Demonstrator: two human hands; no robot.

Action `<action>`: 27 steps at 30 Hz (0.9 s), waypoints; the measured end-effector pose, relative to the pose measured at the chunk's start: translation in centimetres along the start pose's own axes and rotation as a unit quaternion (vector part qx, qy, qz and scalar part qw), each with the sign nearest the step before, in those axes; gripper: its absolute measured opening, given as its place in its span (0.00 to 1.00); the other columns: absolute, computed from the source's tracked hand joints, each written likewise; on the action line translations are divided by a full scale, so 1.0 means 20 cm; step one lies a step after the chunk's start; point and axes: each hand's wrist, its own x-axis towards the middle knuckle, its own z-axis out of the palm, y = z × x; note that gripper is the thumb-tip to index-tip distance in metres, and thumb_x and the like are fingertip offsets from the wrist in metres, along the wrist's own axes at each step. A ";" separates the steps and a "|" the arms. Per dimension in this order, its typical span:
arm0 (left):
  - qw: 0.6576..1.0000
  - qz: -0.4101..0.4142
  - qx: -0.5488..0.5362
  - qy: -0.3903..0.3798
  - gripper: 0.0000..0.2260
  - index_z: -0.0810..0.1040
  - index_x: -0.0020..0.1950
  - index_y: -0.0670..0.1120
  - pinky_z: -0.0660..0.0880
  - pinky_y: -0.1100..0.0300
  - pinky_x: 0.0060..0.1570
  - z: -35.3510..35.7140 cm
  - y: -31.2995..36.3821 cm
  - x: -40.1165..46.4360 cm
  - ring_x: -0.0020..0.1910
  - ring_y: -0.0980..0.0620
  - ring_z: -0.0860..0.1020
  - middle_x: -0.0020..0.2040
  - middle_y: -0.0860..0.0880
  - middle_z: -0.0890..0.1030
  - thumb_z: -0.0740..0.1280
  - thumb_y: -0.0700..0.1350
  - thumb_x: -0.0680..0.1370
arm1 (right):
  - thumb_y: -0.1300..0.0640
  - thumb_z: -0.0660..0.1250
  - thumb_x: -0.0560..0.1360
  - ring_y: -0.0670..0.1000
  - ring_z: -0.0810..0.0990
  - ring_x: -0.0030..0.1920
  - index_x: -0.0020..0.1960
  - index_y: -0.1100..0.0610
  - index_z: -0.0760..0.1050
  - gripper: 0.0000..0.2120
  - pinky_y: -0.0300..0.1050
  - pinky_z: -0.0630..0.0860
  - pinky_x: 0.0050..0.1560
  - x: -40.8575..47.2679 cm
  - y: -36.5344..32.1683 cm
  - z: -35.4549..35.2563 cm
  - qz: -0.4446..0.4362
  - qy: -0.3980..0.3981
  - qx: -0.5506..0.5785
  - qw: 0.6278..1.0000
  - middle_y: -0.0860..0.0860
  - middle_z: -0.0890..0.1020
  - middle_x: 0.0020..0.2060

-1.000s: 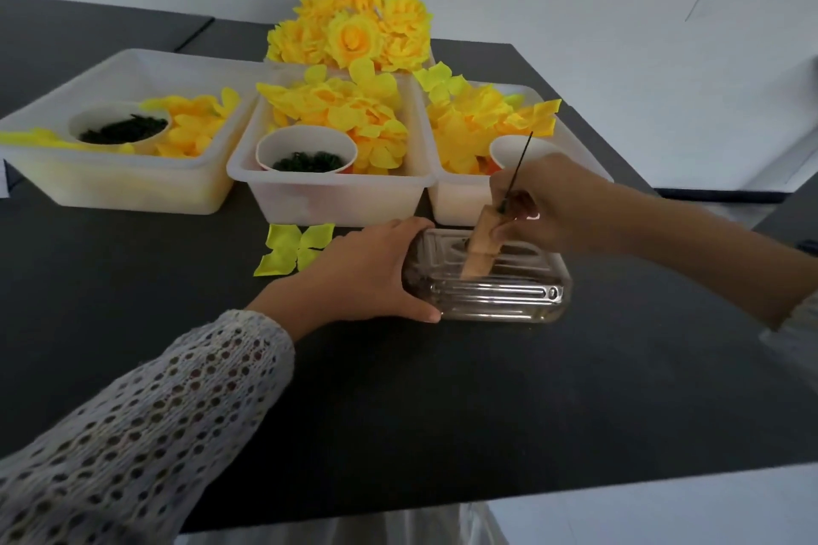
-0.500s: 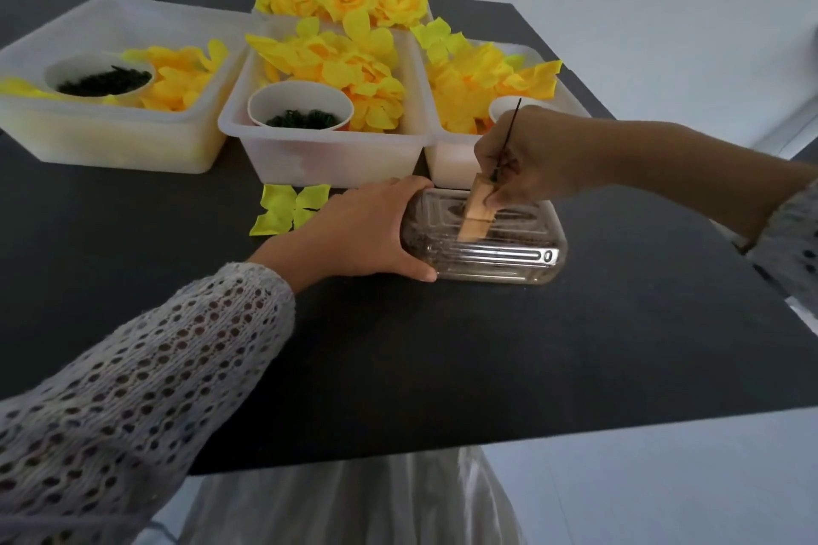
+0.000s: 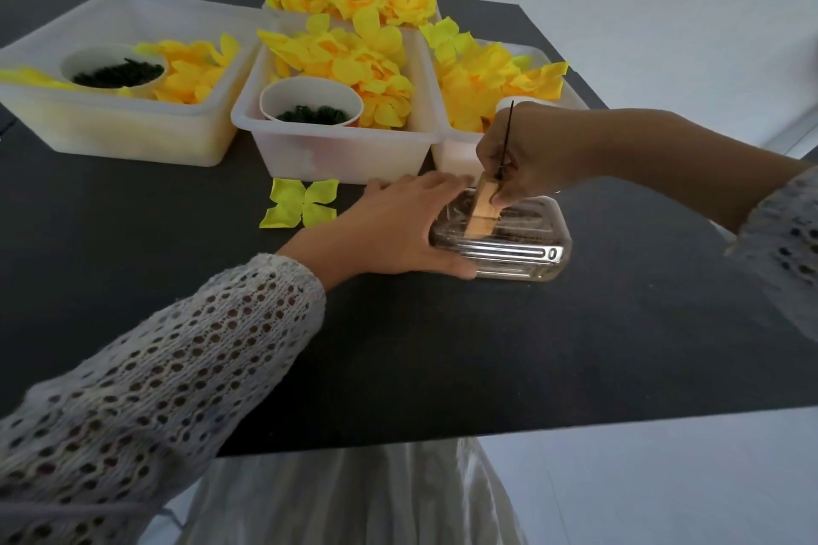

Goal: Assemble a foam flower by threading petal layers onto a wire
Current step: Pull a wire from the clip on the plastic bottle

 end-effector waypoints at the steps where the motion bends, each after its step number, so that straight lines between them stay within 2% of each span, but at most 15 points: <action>1: 0.999 0.014 -0.036 0.023 0.34 0.65 0.72 0.54 0.66 0.42 0.64 0.00 0.03 0.02 0.65 0.50 0.72 0.70 0.52 0.71 0.61 0.70 0.71 | 0.55 0.77 0.65 0.44 0.70 0.31 0.33 0.54 0.73 0.13 0.39 0.65 0.31 0.00 0.00 0.00 0.000 0.001 0.001 1.000 0.45 0.74 0.28; 3: 0.988 0.020 -0.107 0.106 0.19 0.77 0.63 0.51 0.72 0.45 0.59 -0.01 0.07 0.07 0.57 0.51 0.77 0.62 0.52 0.79 0.64 0.59 0.76 | 0.54 0.77 0.65 0.46 0.70 0.32 0.35 0.56 0.75 0.11 0.42 0.68 0.35 -0.02 -0.01 0.01 0.004 0.010 0.006 1.000 0.45 0.73 0.28; 6: 0.972 -0.008 -0.139 0.187 0.12 0.82 0.54 0.47 0.75 0.48 0.55 -0.02 0.10 0.11 0.51 0.51 0.79 0.52 0.50 0.83 0.69 0.51 0.75 | 0.53 0.77 0.66 0.51 0.73 0.36 0.39 0.59 0.80 0.11 0.45 0.72 0.42 -0.04 -0.02 0.03 0.004 0.029 0.011 1.000 0.47 0.75 0.30; 9: 0.972 -0.004 -0.133 0.192 0.10 0.82 0.50 0.45 0.74 0.52 0.52 -0.01 0.10 0.11 0.49 0.51 0.77 0.48 0.49 0.82 0.70 0.50 0.75 | 0.53 0.76 0.66 0.53 0.74 0.37 0.40 0.61 0.80 0.11 0.44 0.71 0.41 -0.04 -0.02 0.04 -0.008 0.035 0.012 0.999 0.50 0.77 0.31; 12: 0.973 0.019 -0.089 0.211 0.10 0.81 0.49 0.43 0.73 0.55 0.48 0.00 0.10 0.12 0.49 0.50 0.75 0.47 0.47 0.81 0.69 0.49 0.76 | 0.54 0.77 0.66 0.52 0.73 0.37 0.40 0.62 0.80 0.12 0.44 0.69 0.41 -0.04 0.00 0.04 -0.013 0.038 0.030 0.999 0.46 0.74 0.30; 15: 0.971 0.025 -0.079 0.224 0.10 0.80 0.50 0.42 0.73 0.54 0.48 0.03 0.11 0.11 0.50 0.49 0.74 0.48 0.47 0.80 0.69 0.48 0.76 | 0.54 0.77 0.66 0.51 0.71 0.36 0.39 0.60 0.79 0.11 0.44 0.68 0.41 -0.04 0.00 0.05 -0.014 0.047 0.036 0.998 0.44 0.72 0.30; 17: 0.971 0.027 -0.080 0.224 0.10 0.79 0.50 0.41 0.73 0.54 0.47 0.04 0.11 0.11 0.50 0.49 0.74 0.48 0.46 0.79 0.69 0.47 0.76 | 0.54 0.77 0.66 0.50 0.71 0.34 0.38 0.61 0.79 0.11 0.42 0.66 0.39 -0.05 0.01 0.06 -0.011 0.054 0.046 0.997 0.46 0.73 0.29; 21: 0.975 0.040 -0.074 0.207 0.08 0.79 0.48 0.43 0.69 0.60 0.45 0.00 0.11 0.12 0.46 0.52 0.72 0.47 0.48 0.79 0.70 0.46 0.75 | 0.56 0.77 0.66 0.49 0.71 0.30 0.36 0.61 0.77 0.11 0.40 0.65 0.32 -0.07 0.04 0.10 0.012 0.078 0.103 0.991 0.49 0.74 0.27; 24: 0.978 0.048 -0.059 0.193 0.08 0.79 0.48 0.44 0.68 0.61 0.44 -0.02 0.12 0.12 0.45 0.54 0.70 0.45 0.51 0.76 0.70 0.47 0.75 | 0.58 0.77 0.66 0.47 0.70 0.29 0.34 0.58 0.74 0.12 0.41 0.65 0.31 -0.10 0.06 0.14 0.021 0.098 0.159 0.982 0.48 0.73 0.27; 27: 0.978 0.047 -0.053 0.197 0.08 0.78 0.48 0.44 0.69 0.60 0.45 -0.01 0.12 0.12 0.46 0.53 0.70 0.44 0.52 0.74 0.70 0.47 0.75 | 0.61 0.77 0.66 0.49 0.71 0.30 0.36 0.60 0.75 0.11 0.42 0.68 0.33 -0.10 0.09 0.17 0.023 0.105 0.194 0.975 0.51 0.75 0.29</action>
